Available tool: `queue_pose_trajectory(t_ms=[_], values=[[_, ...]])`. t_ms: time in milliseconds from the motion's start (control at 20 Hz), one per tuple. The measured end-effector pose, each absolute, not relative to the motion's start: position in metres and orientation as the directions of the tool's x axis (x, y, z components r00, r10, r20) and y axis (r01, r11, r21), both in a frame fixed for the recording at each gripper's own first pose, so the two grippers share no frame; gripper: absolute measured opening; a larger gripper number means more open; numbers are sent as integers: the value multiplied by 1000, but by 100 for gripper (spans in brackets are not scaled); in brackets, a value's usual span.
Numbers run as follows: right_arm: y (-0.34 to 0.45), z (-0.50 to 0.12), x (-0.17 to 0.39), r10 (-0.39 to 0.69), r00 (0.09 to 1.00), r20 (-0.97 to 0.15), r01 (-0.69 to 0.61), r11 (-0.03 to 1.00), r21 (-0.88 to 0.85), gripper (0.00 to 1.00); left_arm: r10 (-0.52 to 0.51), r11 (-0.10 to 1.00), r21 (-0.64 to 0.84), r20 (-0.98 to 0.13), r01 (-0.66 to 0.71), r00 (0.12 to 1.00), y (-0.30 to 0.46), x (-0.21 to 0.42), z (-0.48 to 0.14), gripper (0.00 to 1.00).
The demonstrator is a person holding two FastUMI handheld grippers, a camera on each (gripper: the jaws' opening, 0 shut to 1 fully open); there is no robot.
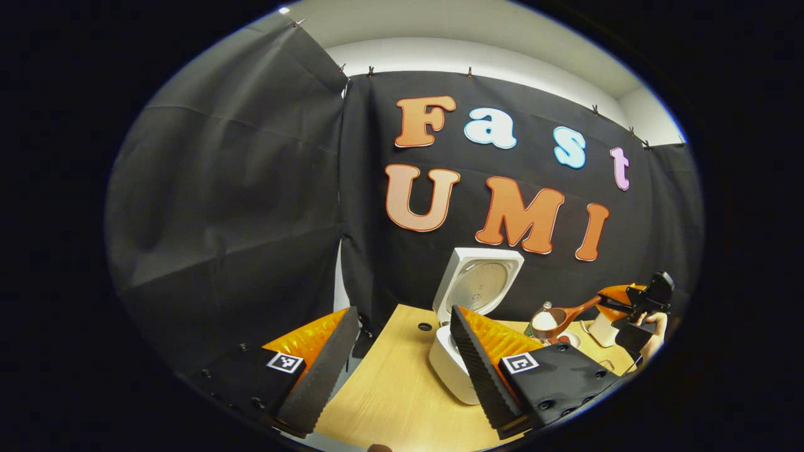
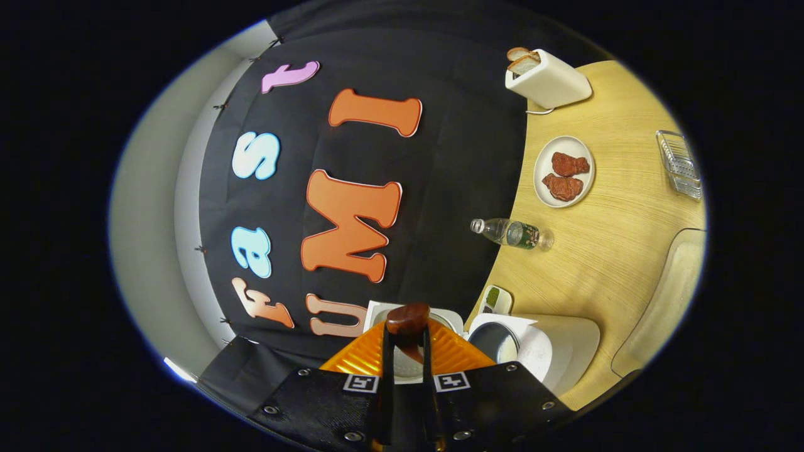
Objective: Close the left gripper, press the button to open the rice cooker; take a wooden spoon from the chopstick holder with the right hand, scoop a spoonful of rice and pour it into the rice cooker, then put the wooden spoon back into the chopstick holder.
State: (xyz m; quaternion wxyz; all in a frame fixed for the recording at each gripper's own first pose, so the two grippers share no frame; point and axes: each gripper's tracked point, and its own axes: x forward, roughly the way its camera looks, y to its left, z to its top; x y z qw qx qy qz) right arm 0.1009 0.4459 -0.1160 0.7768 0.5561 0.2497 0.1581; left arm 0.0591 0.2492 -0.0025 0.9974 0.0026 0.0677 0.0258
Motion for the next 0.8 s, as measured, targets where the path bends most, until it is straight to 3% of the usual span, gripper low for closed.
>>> queue_pose_trajectory(t_ms=[300,800], values=[[473,-114,123,489,844,-222,-65,503,862,17,66,997,51,-138,-59,988,259,58,-3,99],[500,-114,131,486,843,-232,-146,621,770,18,65,997,55,-173,-56,983,261,64,-14,99]])
